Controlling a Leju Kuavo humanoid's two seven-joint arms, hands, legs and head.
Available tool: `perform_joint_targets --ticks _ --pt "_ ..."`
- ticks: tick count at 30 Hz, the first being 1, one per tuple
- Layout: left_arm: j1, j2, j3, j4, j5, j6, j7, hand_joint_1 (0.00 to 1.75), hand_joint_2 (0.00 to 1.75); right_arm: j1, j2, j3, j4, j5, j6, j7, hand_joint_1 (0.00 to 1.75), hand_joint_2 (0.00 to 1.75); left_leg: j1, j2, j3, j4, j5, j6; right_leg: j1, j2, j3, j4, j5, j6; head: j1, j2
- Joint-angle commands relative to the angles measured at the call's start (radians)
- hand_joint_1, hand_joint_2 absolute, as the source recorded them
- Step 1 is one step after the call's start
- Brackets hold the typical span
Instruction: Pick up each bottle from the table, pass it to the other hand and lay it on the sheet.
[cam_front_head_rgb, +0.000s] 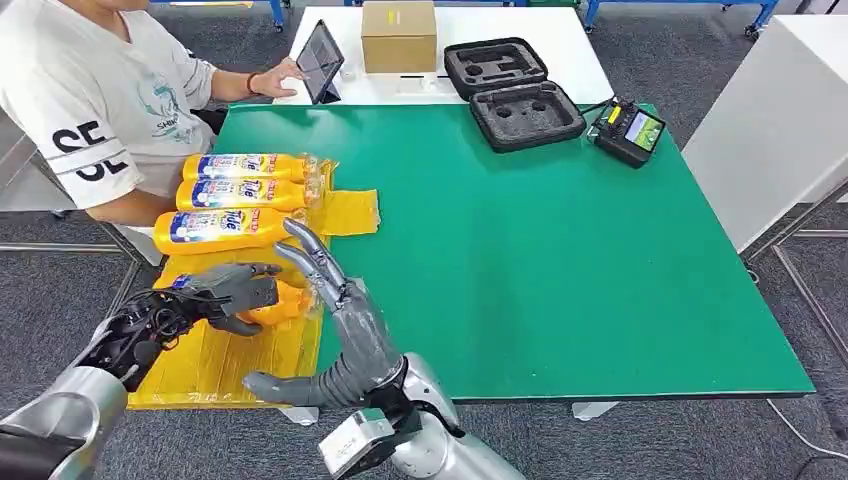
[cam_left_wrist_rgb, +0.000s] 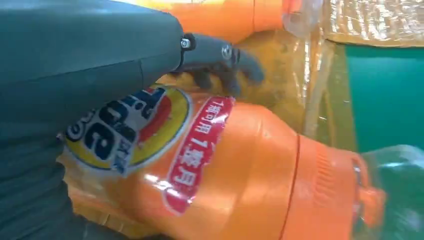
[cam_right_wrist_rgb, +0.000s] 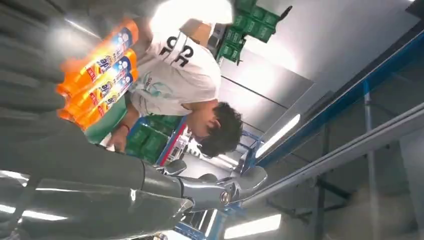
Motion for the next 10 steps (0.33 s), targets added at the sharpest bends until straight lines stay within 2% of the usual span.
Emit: perform_joint_targets --ticks 1,6,10 --pt "0.047 -0.047 0.112 0.118 0.183 -0.214 0.012 0.0 0.0 -0.015 0.002 -0.038 0.082 0.005 0.005 0.001 0.0 1.75 -0.001 0.001 0.005 -0.003 0.0 -0.001 -0.001 0.002 0.004 -0.003 0.0 0.0 0.0 0.0" --pt "0.053 -0.056 0.156 0.115 0.254 -0.253 0.043 0.0 0.0 -0.013 0.002 -0.039 0.09 0.011 -0.002 0.001 0.0 1.75 -0.001 0.001 0.007 -0.003 0.0 0.0 -0.001 0.002 0.006 -0.003 0.0 0.001 0.0 0.0" --pt "0.051 -0.078 0.261 0.138 0.405 -0.314 0.114 0.0 0.0 -0.005 -0.002 -0.038 0.103 0.013 -0.018 0.001 0.0 1.75 -0.001 0.0 0.007 -0.004 0.0 0.0 -0.002 0.001 0.007 -0.003 -0.001 0.001 0.0 0.0"
